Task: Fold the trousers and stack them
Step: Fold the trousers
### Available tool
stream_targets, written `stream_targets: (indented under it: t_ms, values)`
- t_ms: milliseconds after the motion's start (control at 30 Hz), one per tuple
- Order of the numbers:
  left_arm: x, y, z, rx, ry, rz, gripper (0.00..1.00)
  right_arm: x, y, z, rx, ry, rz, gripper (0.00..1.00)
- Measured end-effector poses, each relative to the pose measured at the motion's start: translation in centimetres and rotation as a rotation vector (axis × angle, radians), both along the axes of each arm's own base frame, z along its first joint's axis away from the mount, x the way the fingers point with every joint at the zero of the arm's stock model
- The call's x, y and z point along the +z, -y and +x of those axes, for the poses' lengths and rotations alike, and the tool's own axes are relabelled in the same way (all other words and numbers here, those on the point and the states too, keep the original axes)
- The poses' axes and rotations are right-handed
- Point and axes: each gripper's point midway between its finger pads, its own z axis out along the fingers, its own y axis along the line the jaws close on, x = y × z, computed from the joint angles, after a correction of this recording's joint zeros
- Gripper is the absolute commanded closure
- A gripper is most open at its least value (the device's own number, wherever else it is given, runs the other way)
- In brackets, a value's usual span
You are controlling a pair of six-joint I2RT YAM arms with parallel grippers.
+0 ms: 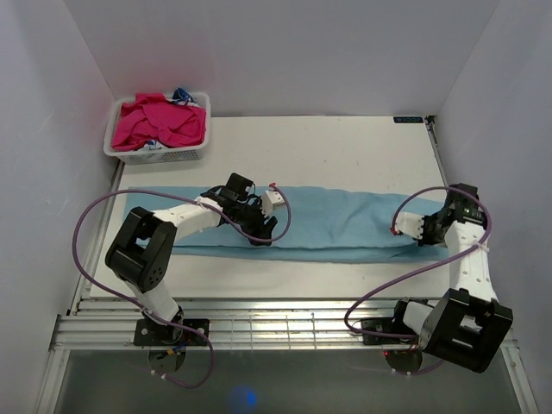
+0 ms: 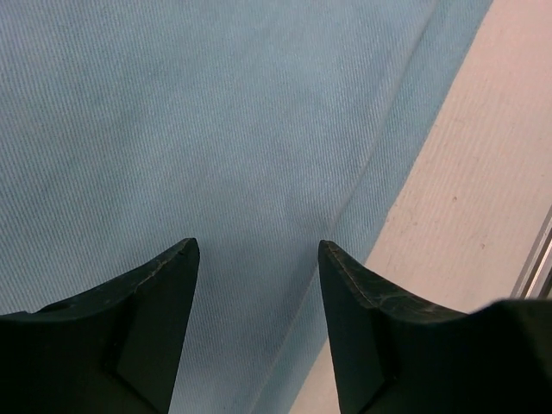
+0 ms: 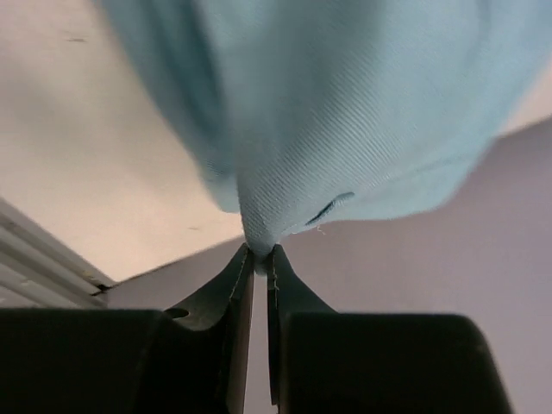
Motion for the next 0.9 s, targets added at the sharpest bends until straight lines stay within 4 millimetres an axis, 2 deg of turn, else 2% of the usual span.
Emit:
stream_targets:
  t_ms: [167, 233, 300, 367, 467, 667, 767, 900]
  values:
    - [1.4, -0.5, -1.3, -0.062, 0.049, -0.019, 0.32, -8.3, -0.8, -6.0, 0.046, -0.202, -0.022, 0.92]
    - [2.5, -0.5, -1.6, -0.093, 0.093, -0.034, 0.33, -10.4, -1.0, -7.3, 0.056, -0.257, -0.023, 0.92]
    - [3.5, -0.2, -1.6, -0.122, 0.141, -0.046, 0.33, -11.2, -0.8, -7.6, 0.054, -0.283, -0.030, 0.92]
    - [4.2, 0.2, -1.9, -0.162, 0.183, -0.053, 0.33, -11.2, -0.4, -7.0, 0.042, -0.282, -0.037, 0.92]
    - [4.0, 1.0, -2.3, -0.221, 0.223, -0.040, 0.33, -10.7, 0.0, -5.8, 0.023, -0.276, -0.033, 0.92]
    - [2.3, 2.2, -3.5, -0.333, 0.253, -0.002, 0.37, -7.3, 1.2, -1.5, -0.015, -0.173, -0.040, 0.92]
    - [1.0, 2.4, -3.8, -0.362, 0.243, 0.023, 0.44, -6.4, 1.5, -0.5, -0.019, -0.143, -0.045, 0.92]
    - [-0.4, 2.2, -3.7, -0.373, 0.234, 0.058, 0.56, -6.6, 1.5, -0.6, -0.019, -0.155, -0.041, 0.92]
